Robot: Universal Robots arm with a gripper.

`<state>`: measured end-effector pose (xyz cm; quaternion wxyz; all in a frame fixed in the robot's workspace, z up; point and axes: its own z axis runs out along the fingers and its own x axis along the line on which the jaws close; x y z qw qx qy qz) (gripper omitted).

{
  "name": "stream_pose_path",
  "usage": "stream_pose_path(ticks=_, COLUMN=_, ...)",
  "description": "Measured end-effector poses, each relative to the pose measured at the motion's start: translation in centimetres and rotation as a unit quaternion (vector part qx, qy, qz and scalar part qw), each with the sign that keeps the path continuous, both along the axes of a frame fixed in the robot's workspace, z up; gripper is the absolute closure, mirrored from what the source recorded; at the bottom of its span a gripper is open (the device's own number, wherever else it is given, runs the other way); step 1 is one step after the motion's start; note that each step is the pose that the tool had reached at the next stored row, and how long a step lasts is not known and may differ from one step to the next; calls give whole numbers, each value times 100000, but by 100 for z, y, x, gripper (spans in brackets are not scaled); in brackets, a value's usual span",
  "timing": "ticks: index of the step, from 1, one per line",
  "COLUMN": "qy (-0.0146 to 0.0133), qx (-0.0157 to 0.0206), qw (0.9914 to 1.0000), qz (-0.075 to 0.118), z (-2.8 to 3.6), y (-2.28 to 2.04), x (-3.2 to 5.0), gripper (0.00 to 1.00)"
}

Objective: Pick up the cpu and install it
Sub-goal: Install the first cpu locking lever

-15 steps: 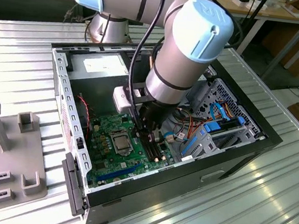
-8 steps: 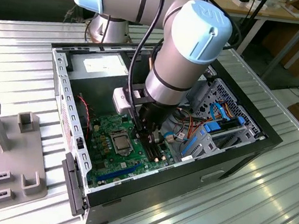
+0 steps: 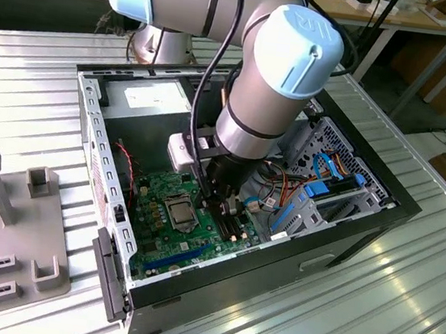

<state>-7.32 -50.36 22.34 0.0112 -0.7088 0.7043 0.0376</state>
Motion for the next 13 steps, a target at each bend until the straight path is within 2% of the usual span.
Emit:
stream_pose_path(ticks=8, qy=2, qx=-30, qw=100000, qz=5, z=-16, y=-50, x=0, gripper=89)
stream_pose_path(ticks=13, qy=-2, qx=-44, qw=100000, qz=10, z=-31, y=-51, x=1, gripper=89)
